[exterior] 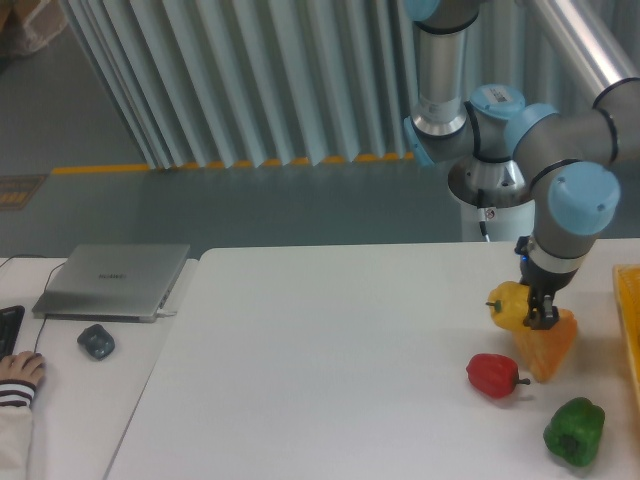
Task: Place the yellow pepper on the table
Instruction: 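Carry the yellow pepper and lower it beside the orange pepper, then open the gripper to release the yellow pepper and lift away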
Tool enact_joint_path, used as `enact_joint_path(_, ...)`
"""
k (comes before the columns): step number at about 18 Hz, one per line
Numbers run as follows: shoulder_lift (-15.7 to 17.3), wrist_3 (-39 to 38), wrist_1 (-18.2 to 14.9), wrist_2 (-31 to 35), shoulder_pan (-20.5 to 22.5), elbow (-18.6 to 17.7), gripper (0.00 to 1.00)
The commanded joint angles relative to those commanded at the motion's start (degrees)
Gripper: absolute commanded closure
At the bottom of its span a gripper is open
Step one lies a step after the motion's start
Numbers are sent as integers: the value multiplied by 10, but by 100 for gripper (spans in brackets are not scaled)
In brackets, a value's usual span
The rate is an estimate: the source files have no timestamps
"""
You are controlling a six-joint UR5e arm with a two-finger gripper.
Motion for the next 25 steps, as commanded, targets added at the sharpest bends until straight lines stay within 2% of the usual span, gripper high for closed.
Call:
enact_joint_path(6,-2,2,4,13,-2,-4,56)
enact_joint_path(7,-6,3,8,33,-4,-4,46)
enact_joint_path(8,-9,2,23,49,-20,-4,45)
enact_joint_path(9,-9,1,29,54,-23,-4,39)
enact_joint_path(10,-10,0,34,55,-23,-4,22)
enact_joint_path(12,-10,-3,43,54,-23,-4,2)
enact_joint_path(18,-5,-31,44,49,-22,11,0)
enact_joint_path(21,7,-39,77,46,-20,47,0)
enact_joint_path(25,18,-49,82,36,-19,76,0)
